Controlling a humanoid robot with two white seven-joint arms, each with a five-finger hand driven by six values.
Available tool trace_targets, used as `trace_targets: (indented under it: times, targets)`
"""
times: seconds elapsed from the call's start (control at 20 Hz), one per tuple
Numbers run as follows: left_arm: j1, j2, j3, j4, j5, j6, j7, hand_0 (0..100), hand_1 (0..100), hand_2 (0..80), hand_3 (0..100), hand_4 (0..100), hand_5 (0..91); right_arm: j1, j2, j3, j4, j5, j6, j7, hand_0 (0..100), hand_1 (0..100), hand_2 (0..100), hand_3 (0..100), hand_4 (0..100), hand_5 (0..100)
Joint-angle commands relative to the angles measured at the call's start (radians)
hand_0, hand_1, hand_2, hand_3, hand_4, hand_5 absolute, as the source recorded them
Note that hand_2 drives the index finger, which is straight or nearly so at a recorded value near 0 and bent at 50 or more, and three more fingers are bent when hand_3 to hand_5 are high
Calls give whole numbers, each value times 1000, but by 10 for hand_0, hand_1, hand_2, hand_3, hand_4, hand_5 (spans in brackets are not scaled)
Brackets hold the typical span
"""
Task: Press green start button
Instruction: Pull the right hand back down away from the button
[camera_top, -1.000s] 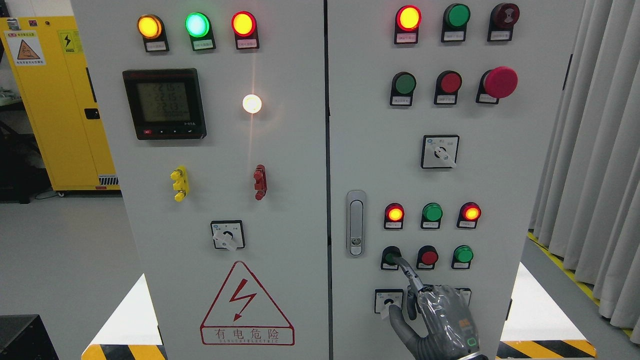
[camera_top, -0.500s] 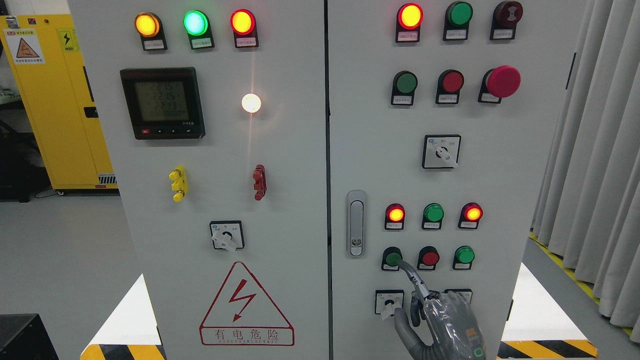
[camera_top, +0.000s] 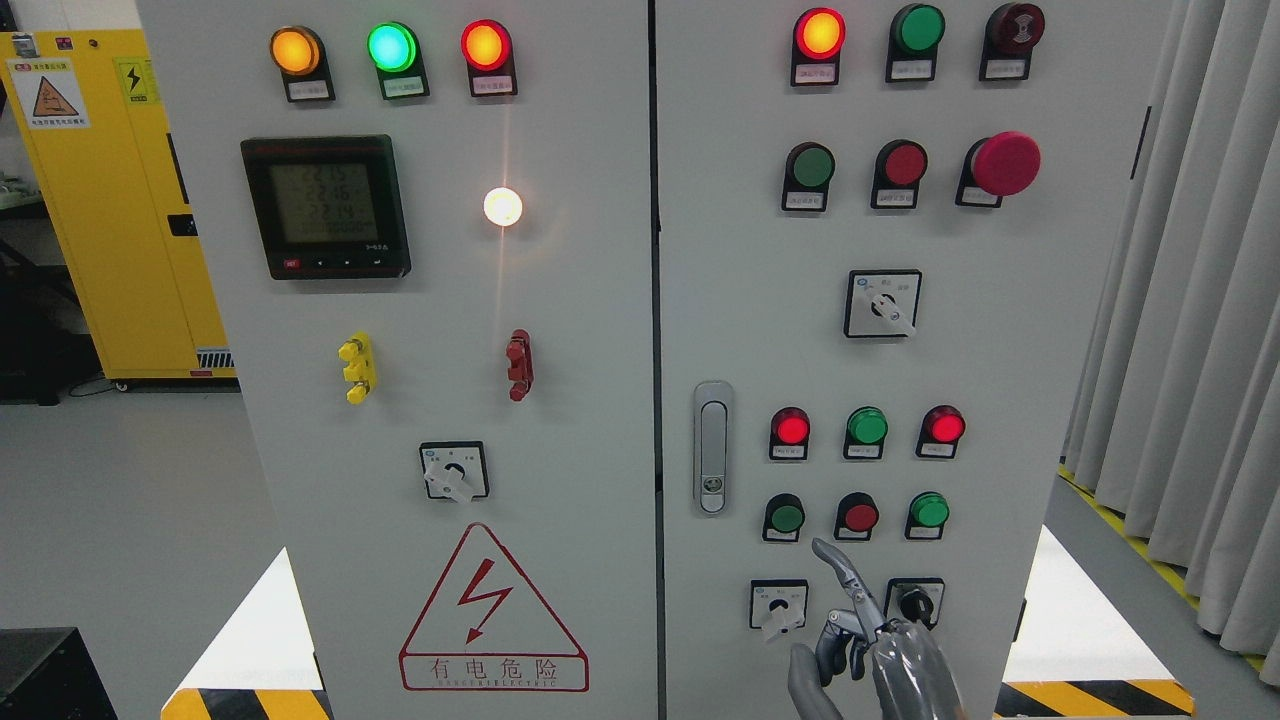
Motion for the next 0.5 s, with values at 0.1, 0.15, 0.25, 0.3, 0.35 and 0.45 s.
trace_targets:
  times: [0.1, 0.15, 0.25, 0.3, 0.35, 0.45]
  targets:
    - [0, 0, 0, -1, 0, -1, 0, 120, 556, 0, 0, 0, 0, 89, -6, 106, -142, -317, 8, 61, 840, 675, 0, 226, 273, 270]
    - [0, 0, 0, 0, 0, -1, 0, 120, 556, 0, 0, 0, 0, 92, -6, 106, -145, -328, 8, 63, 801, 644, 0, 191, 249, 242]
    - [0, 0, 0, 0, 0, -1, 0, 120, 556, 0, 0, 0, 0, 98, -6, 108, -147, -335, 9, 63, 589, 576, 0, 139, 198, 197]
    - [0, 0, 0, 0, 0, -1, 0, 120, 556, 0, 0, 0, 0, 100, -6, 109, -147, -335, 10, 63, 521, 563, 0, 136, 193, 192]
    - [0, 0, 0, 0, 0, -1, 0, 120, 556, 0, 0, 0, 0, 103, -6, 117, -147, -337, 11, 63, 480, 558, 0, 132, 190, 189]
    - [1, 0, 0, -1, 0, -1, 0, 120, 556, 0, 0, 0, 0, 103, -6, 128, -147, -367, 26, 64, 440, 555, 0, 126, 187, 186]
